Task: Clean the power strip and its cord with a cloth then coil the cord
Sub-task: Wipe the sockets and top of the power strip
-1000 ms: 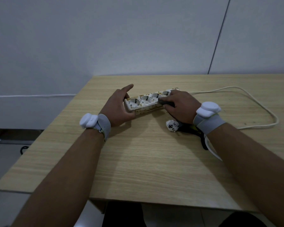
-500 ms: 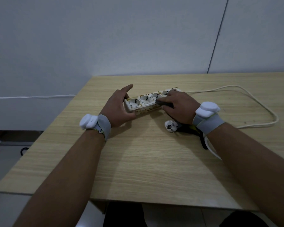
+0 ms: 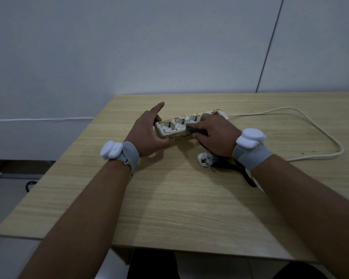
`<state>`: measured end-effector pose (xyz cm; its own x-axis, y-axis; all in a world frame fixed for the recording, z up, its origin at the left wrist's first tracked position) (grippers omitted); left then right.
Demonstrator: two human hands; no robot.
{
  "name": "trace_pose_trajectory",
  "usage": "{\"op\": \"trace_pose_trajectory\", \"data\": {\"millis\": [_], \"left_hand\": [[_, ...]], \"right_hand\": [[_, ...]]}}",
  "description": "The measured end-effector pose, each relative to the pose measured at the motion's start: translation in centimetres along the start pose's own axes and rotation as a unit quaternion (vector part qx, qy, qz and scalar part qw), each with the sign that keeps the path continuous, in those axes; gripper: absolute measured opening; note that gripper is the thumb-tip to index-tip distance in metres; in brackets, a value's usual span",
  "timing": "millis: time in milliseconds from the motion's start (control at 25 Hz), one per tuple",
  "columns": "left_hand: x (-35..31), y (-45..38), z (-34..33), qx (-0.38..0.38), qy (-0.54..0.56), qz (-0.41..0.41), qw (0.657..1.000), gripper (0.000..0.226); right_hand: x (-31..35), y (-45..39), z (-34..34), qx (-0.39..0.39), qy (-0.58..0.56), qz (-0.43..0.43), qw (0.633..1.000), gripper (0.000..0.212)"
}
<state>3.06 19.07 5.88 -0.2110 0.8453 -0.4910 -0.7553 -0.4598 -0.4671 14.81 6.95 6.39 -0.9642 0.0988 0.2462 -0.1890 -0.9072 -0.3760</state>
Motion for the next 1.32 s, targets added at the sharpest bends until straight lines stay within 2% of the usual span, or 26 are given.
{"op": "trace_pose_trajectory", "data": {"millis": [80,200,280,520,760,960,1160,1240,1320], "left_hand": [[0.0,0.0,0.1,-0.003,0.003,-0.002,1.0,0.095],[-0.2,-0.2,0.2,-0.009,0.007,-0.006,1.0,0.095],[-0.3,-0.2,0.3,-0.012,0.01,-0.01,1.0,0.095],[-0.7,-0.1,0.1,-0.007,0.004,-0.014,1.0,0.096],[-1.2,-0.1,0.2,-0.017,0.012,-0.022,1.0,0.094],[-1.4,0.0,0.1,-0.01,0.003,-0.034,0.999,0.094],[-1.8,-0.1,0.2,-0.016,0.003,-0.038,0.999,0.093],[-1.9,-0.1,0.3,-0.02,0.001,-0.04,0.999,0.093],[-1.9,-0.1,0.4,-0.019,-0.002,-0.042,0.999,0.093]], "right_hand": [[0.3,0.0,0.2,-0.005,-0.006,0.004,1.0,0.035],[-2.4,0.2,1.5,-0.049,0.027,-0.068,0.996,0.035],[-3.2,0.4,1.4,-0.043,0.043,-0.093,0.994,0.032],[0.9,0.2,0.1,-0.02,-0.011,0.0,1.0,0.034],[-3.4,0.6,1.4,-0.055,0.041,-0.105,0.992,0.034],[-0.5,0.3,0.2,-0.021,0.0,-0.023,1.0,0.035],[-3.7,0.2,1.0,-0.055,0.044,-0.113,0.991,0.036],[-3.2,0.2,1.1,-0.064,0.042,-0.112,0.991,0.036],[-1.7,0.2,0.7,-0.051,0.022,-0.073,0.996,0.036]]}}
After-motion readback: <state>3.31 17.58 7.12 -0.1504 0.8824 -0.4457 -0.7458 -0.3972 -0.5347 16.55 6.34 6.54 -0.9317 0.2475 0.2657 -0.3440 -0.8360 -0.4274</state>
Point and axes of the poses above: each hand's wrist, its own y-axis away from the middle knuckle, its own z-axis out of the back of the hand, x = y × z, the point moved 9 cm from there along -y, towards the middle knuckle, and after that the axes turned 1 degree about -z, right-handed, at the moved point
